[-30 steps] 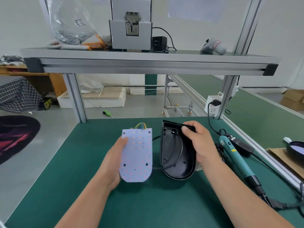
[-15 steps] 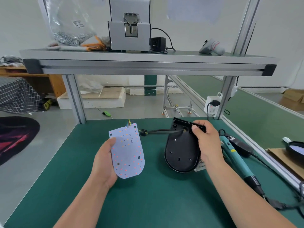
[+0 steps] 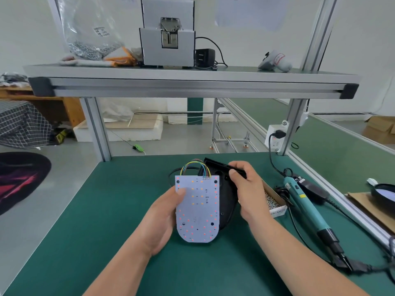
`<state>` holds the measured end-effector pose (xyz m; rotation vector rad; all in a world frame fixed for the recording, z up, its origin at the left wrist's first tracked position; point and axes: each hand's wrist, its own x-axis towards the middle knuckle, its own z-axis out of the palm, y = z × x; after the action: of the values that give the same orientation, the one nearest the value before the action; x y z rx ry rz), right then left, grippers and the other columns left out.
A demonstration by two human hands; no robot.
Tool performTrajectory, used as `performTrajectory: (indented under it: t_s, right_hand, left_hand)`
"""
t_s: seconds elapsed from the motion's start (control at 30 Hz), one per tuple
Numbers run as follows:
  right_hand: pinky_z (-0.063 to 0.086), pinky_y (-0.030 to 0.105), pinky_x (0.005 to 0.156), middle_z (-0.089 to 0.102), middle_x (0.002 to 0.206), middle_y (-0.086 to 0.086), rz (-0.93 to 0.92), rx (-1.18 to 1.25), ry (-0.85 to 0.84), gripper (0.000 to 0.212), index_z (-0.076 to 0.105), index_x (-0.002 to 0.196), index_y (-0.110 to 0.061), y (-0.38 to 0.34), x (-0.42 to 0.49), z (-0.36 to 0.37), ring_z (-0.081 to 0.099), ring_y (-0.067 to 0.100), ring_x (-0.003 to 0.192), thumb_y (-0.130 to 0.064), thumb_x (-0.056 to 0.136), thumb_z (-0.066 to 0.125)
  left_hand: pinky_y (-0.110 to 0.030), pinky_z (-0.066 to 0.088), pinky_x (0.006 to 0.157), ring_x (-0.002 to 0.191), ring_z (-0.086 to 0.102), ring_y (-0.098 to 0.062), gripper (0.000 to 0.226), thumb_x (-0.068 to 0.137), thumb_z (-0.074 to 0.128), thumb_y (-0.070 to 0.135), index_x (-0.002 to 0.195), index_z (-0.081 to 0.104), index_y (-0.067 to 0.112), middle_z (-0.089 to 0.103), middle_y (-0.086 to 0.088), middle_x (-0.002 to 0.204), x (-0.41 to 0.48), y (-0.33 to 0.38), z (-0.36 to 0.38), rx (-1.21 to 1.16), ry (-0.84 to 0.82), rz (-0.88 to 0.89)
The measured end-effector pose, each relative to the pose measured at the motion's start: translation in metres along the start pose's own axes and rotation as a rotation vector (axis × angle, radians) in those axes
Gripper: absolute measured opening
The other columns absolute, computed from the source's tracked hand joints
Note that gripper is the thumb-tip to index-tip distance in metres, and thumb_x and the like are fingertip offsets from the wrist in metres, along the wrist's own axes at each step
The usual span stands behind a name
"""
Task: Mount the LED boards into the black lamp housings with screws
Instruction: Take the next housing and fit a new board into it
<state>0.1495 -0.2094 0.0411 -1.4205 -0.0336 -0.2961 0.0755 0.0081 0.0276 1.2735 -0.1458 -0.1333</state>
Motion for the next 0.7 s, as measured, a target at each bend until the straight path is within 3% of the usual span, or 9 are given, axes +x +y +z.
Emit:
performTrajectory:
  t_s: [0.1,0.17,0.3,0.4,0.43,0.5,0.57,0.63,0.7]
  right_hand:
    - [0.056,0.035,0.086,0.077,0.105,0.000,0.031,0.049,-0.049,0.030,0.076,0.105,-0.028,-0.002,-0.001,0.002,0.071,0.016,0.095,-0.003,0.102,0.059]
    - [0.057,0.036,0.090,0.078,0.109,0.003,0.063,0.037,-0.095,0.027,0.075,0.109,-0.025,-0.003,-0.002,0.003,0.071,0.019,0.101,-0.005,0.103,0.059]
    - [0.041,0.034,0.117,0.060,0.139,-0.004,-0.061,-0.372,-0.195,0.028,0.065,0.132,-0.027,0.001,-0.001,0.000,0.055,0.010,0.133,-0.021,0.104,0.065]
    - [0.026,0.015,0.116,0.041,0.153,-0.006,-0.246,-0.628,-0.308,0.038,0.063,0.139,-0.034,0.002,-0.004,-0.007,0.034,0.006,0.147,-0.024,0.102,0.067]
    - [0.025,0.017,0.114,0.043,0.149,-0.007,-0.360,-0.739,-0.314,0.036,0.068,0.134,-0.035,0.002,-0.003,-0.011,0.034,0.008,0.144,-0.023,0.100,0.070]
    - [0.032,0.035,0.111,0.055,0.128,-0.008,-0.592,-0.940,-0.353,0.026,0.078,0.117,-0.030,0.000,0.001,-0.018,0.040,0.017,0.129,-0.018,0.094,0.076]
    - [0.040,0.045,0.100,0.061,0.107,-0.008,-0.659,-1.016,-0.524,0.016,0.080,0.104,-0.021,-0.005,0.000,-0.022,0.045,0.022,0.112,-0.013,0.091,0.076]
    - [0.042,0.042,0.089,0.063,0.100,-0.006,-0.700,-1.082,-0.683,0.011,0.077,0.096,-0.017,-0.007,-0.004,-0.019,0.047,0.023,0.100,-0.010,0.090,0.070]
    - [0.042,0.038,0.077,0.062,0.093,-0.003,-0.744,-1.133,-0.686,0.008,0.069,0.086,-0.014,-0.008,-0.009,-0.014,0.048,0.023,0.089,-0.008,0.087,0.063]
  left_hand:
    - [-0.045,0.047,0.113,0.137,0.061,-0.027,0.041,0.105,0.055,0.043,0.140,0.067,0.028,0.068,-0.005,0.144,-0.004,-0.002,0.006,0.109,-0.028,0.019]
    - [-0.041,0.049,0.108,0.133,0.065,-0.023,0.041,0.105,0.055,0.047,0.140,0.067,0.032,0.070,-0.001,0.140,-0.006,-0.002,0.010,0.200,-0.017,0.052]
    - [-0.045,0.058,0.100,0.116,0.072,-0.026,0.034,0.101,0.054,0.047,0.124,0.074,0.032,0.077,0.001,0.123,-0.004,-0.003,0.010,0.303,0.074,0.101]
    - [-0.031,0.060,0.089,0.109,0.075,-0.019,0.028,0.101,0.055,0.042,0.117,0.077,0.035,0.079,0.002,0.120,-0.005,-0.002,0.010,0.290,0.091,0.110]
    - [-0.027,0.059,0.087,0.108,0.075,-0.017,0.027,0.101,0.055,0.042,0.115,0.078,0.035,0.079,0.002,0.119,-0.006,-0.001,0.010,0.282,0.099,0.111]
    - [-0.026,0.059,0.087,0.107,0.075,-0.016,0.026,0.100,0.057,0.041,0.113,0.078,0.035,0.079,0.001,0.118,-0.007,-0.001,0.009,0.270,0.113,0.109]
    - [-0.028,0.059,0.089,0.108,0.074,-0.017,0.026,0.100,0.058,0.041,0.113,0.078,0.033,0.079,0.000,0.119,-0.006,-0.002,0.008,0.258,0.108,0.108]
    - [-0.029,0.060,0.090,0.107,0.074,-0.017,0.026,0.100,0.058,0.041,0.113,0.079,0.033,0.079,-0.001,0.119,-0.005,-0.002,0.009,0.252,0.099,0.111]
    - [-0.029,0.059,0.090,0.106,0.073,-0.016,0.026,0.099,0.058,0.041,0.113,0.079,0.034,0.079,-0.001,0.117,-0.005,-0.001,0.008,0.261,0.092,0.111]
